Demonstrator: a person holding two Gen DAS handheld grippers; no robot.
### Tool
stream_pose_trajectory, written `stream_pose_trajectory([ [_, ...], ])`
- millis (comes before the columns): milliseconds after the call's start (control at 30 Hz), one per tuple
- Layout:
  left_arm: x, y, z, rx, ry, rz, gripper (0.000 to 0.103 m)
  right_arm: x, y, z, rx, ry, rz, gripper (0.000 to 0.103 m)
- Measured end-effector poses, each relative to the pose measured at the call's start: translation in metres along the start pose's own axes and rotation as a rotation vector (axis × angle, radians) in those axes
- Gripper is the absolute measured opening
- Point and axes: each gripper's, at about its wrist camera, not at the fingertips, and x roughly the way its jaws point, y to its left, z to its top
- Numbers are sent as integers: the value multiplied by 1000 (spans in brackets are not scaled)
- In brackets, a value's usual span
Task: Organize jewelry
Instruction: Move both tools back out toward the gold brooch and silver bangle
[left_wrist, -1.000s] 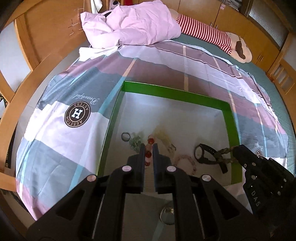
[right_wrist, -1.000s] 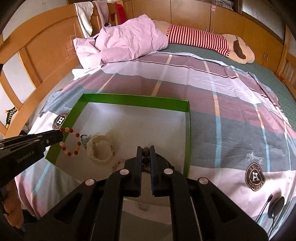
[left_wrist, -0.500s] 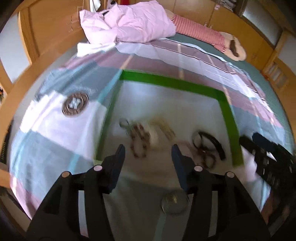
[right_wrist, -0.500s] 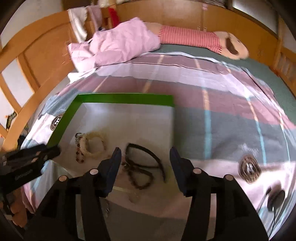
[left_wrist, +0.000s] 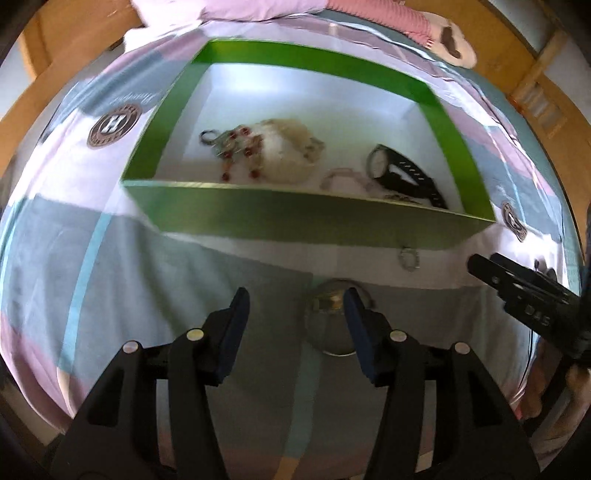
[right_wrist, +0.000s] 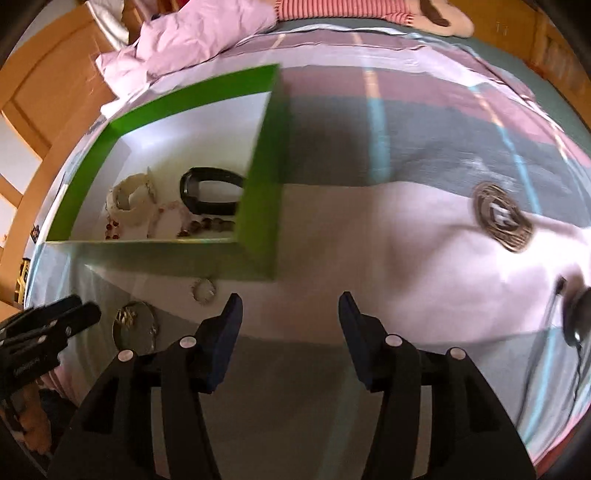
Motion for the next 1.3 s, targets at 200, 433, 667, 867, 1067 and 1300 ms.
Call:
stream_pose_trajectory([
  [200, 7, 2, -4, 4, 15, 49, 62, 6, 7, 8, 28, -6, 11, 53],
  [433, 13, -28, -7, 120, 5, 23, 77, 6, 15, -11, -45, -5, 40, 53],
  [667, 43, -57, -10, 249, 70, 114, 79, 10, 14, -13, 19, 22, 56, 53],
  [867, 37, -40, -8, 164, 71, 51, 40, 10, 16, -23, 13, 35, 61, 53],
  [1067, 26, -17, -9, 63, 56, 5, 22, 7, 18, -27, 7, 32, 59, 53],
  [1300, 19, 26, -5, -144, 34, 22, 25, 2, 31, -30, -49, 8, 64, 53],
])
